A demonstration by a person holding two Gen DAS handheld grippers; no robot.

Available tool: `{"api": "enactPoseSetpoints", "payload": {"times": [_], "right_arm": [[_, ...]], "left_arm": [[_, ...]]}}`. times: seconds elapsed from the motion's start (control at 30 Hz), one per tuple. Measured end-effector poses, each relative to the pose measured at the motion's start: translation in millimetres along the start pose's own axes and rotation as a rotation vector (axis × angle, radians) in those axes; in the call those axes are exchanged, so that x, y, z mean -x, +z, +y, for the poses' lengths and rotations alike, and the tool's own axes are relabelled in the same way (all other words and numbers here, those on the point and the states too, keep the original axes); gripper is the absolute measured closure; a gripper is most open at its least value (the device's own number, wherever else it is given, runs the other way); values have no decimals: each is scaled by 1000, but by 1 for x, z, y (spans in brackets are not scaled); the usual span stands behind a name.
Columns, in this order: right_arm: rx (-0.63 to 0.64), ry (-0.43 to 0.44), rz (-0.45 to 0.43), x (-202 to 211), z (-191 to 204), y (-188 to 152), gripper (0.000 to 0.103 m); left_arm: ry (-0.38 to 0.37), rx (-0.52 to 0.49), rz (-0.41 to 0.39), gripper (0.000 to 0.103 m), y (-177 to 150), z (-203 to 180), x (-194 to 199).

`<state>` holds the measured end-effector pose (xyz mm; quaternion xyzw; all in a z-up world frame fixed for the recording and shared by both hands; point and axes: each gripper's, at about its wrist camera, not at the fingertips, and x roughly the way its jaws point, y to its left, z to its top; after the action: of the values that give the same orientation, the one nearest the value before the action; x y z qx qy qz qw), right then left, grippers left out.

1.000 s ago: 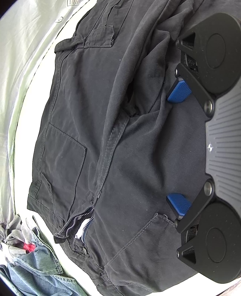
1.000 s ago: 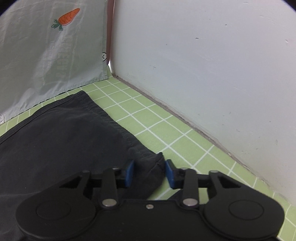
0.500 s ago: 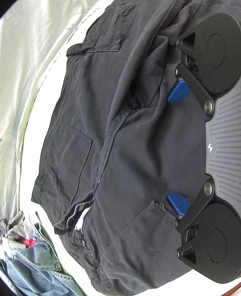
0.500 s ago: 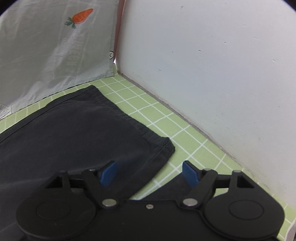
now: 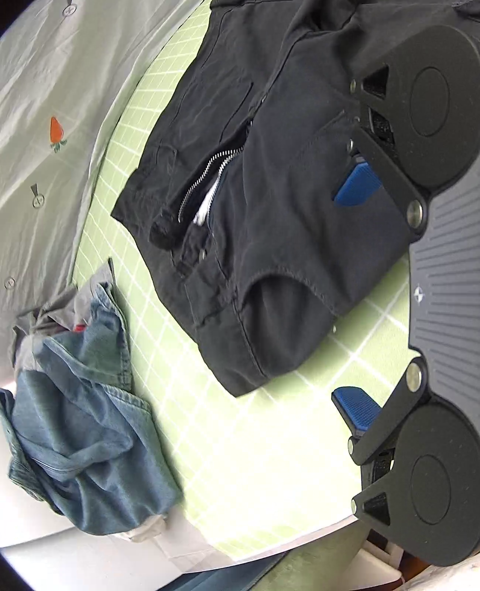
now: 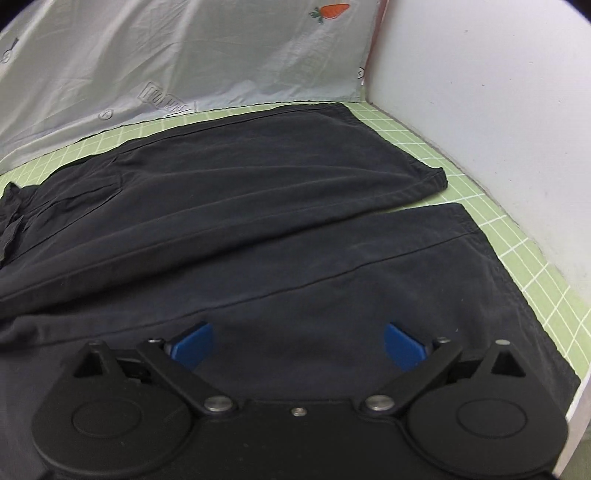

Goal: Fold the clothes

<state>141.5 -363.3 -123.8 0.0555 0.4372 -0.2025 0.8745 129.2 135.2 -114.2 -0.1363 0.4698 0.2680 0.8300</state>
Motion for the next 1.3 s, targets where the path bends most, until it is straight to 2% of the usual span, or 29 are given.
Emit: {"api": "enactPoseSetpoints", "payload": {"times": [0.27,0.33,0.47,0.7,0.77,0.8,0.83,0.87,0.9,0.93,1.1,1.3], "right_arm": [[59,104,65,33,57,-52,0],[30,138,77,40,59,-62,0],[43,147,75,53,60,-80,0],[30,155,74,61,57,-92,0],[29,158,73,62,56,-94,0],[34,159,73,62,56,-95,0],[43,158,73,63,56,-95,0],[50,157,76,63,56,-95,0],[55,157,84,62,57,-94,0],[58,157,91,62,57,-94,0],[80,167,123,64,55,-95,0],[96,172,163,71,50,-100,0]], "left_arm": [[-83,57,61,1,17,41,-23],[-85,44,71,1,22,41,-29],[-102,7,93,0,23,34,-40],[-121,16,107,2,13,30,-48],[-143,25,90,9,14,30,-46],[-155,26,75,21,14,29,-44],[-171,25,60,41,14,28,-43],[-198,15,51,53,14,25,-42],[-196,18,49,67,15,23,-41],[-193,20,47,77,15,21,-41],[-216,70,50,87,14,30,-40],[-225,70,54,88,6,41,-35]]}}
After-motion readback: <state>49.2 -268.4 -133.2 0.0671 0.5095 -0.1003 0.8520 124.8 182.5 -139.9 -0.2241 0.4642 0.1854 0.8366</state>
